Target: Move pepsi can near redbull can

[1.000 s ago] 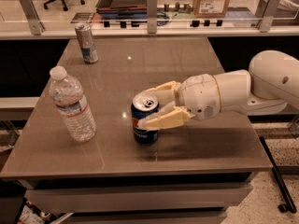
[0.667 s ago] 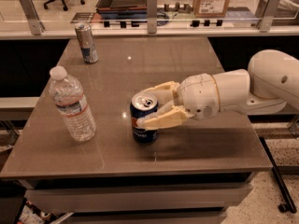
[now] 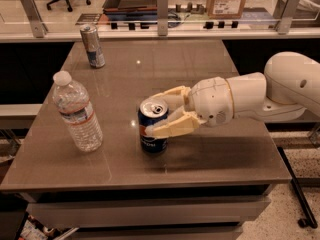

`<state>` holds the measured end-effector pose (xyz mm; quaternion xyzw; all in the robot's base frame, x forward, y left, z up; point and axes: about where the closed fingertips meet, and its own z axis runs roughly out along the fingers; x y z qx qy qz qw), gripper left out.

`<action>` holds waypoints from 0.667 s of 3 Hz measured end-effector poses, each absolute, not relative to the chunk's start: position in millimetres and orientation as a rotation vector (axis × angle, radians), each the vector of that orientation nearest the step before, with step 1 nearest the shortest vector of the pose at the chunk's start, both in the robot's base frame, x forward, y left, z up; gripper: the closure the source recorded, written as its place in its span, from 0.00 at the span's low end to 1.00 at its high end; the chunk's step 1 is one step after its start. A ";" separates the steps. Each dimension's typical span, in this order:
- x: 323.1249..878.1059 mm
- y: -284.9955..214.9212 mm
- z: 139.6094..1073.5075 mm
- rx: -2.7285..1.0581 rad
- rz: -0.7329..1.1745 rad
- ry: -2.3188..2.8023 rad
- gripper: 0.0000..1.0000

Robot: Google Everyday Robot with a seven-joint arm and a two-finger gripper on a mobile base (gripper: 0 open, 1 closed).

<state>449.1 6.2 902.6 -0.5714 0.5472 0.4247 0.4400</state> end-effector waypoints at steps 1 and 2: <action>476.5 3.7 919.1 -1.344 1.027 1.394 1.00; 522.2 2.1 944.7 -1.261 0.956 1.437 1.00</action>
Offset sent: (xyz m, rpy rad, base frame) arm 0.1347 -0.0123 0.0756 0.0305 -0.0134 -0.3080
